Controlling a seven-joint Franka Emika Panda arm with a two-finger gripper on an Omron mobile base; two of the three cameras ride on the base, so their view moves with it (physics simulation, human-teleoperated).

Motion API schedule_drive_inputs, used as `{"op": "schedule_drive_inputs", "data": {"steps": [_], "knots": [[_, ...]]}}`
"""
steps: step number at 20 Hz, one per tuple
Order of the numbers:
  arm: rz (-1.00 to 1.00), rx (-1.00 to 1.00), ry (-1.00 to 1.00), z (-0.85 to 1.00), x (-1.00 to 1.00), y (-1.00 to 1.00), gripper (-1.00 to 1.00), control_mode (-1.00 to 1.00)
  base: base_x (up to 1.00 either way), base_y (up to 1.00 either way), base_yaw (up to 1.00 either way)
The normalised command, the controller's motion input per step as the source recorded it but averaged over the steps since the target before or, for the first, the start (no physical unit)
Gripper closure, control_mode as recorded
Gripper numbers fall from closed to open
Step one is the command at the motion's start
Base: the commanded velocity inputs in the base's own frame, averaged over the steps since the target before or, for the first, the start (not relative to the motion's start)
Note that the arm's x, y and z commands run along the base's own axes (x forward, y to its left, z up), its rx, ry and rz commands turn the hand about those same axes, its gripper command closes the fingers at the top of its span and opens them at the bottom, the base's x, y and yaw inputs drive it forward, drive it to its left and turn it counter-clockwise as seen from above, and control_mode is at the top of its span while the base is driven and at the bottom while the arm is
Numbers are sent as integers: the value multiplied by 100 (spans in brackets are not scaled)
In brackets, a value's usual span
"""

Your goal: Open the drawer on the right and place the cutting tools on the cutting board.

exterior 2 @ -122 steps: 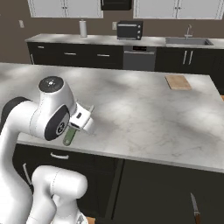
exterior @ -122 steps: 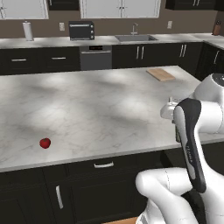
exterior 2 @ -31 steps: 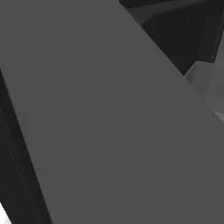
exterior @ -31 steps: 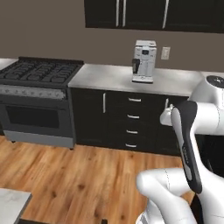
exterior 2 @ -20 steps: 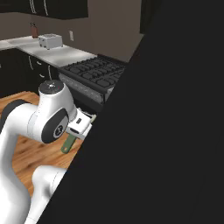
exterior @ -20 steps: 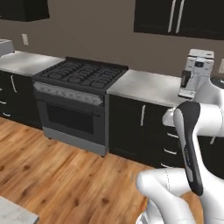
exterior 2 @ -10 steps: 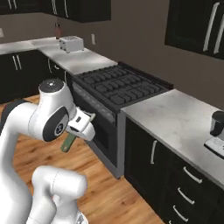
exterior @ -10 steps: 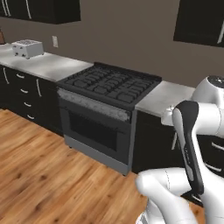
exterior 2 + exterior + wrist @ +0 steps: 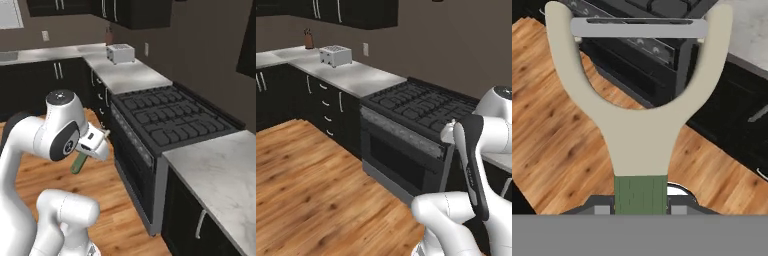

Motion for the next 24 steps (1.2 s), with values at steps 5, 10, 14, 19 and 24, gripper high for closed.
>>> {"op": "schedule_drive_inputs", "data": {"steps": [5,10,14,19,24], "knots": [[0,0,0,0,0,0,100,100,36,43,37],[0,0,0,0,0,0,100,100,79,7,35],[0,0,0,0,0,0,100,100,100,29,34],[0,0,0,0,0,0,100,100,100,26,34],[0,0,0,0,0,0,100,100,100,36,29]]}}
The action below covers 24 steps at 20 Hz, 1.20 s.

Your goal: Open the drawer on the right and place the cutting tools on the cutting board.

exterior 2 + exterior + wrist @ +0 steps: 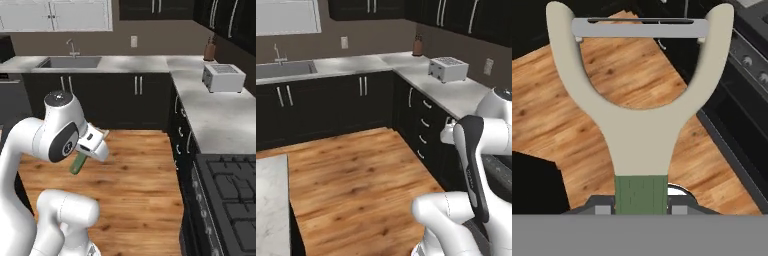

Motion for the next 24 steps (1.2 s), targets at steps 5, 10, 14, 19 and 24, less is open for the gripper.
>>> {"op": "schedule_drive_inputs", "data": {"steps": [5,10,14,19,24], "knots": [[0,0,0,0,0,0,100,100,100,24,41],[0,0,0,0,0,0,100,100,92,4,60],[0,0,0,0,0,0,100,100,19,1,83],[0,0,0,0,0,0,100,100,0,0,91],[0,0,0,0,0,0,100,100,13,13,80]]}}
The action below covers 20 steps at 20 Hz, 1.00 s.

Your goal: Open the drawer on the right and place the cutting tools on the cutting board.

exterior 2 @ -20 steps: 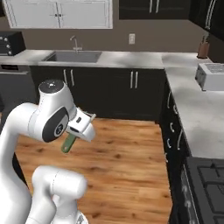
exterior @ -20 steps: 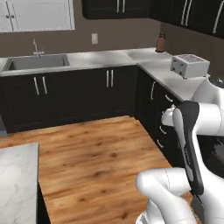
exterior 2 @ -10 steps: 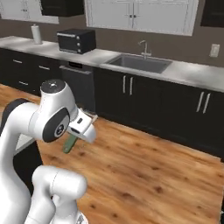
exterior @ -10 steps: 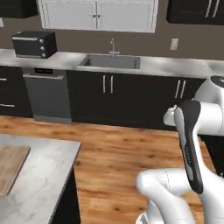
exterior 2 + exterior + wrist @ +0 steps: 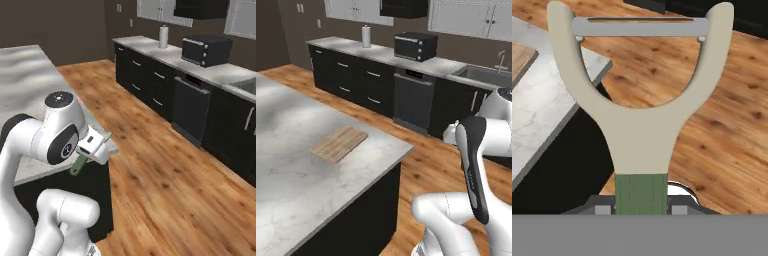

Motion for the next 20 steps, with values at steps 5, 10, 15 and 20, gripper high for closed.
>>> {"op": "schedule_drive_inputs", "data": {"steps": [5,10,15,20], "knots": [[0,0,0,0,0,0,100,100,78,0,65],[0,0,0,0,0,0,100,100,84,1,55],[0,0,0,0,0,0,100,100,5,-1,32],[0,0,0,0,0,0,100,100,41,-2,39]]}}
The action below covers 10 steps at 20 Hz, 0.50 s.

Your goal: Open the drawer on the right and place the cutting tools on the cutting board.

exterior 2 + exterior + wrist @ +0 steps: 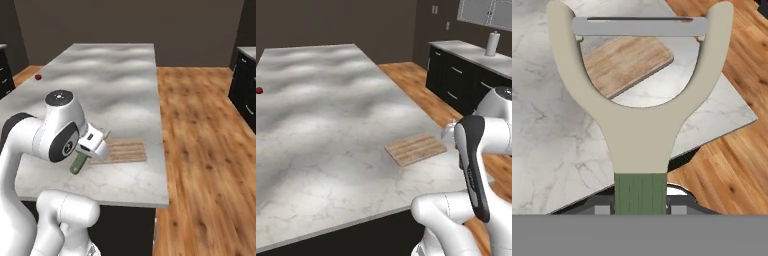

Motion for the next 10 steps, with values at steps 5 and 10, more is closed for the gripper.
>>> {"op": "schedule_drive_inputs", "data": {"steps": [5,10], "knots": [[0,0,0,0,0,0,100,100,62,0,15],[1,0,0,0,16,0,100,-100,55,0,6]]}}
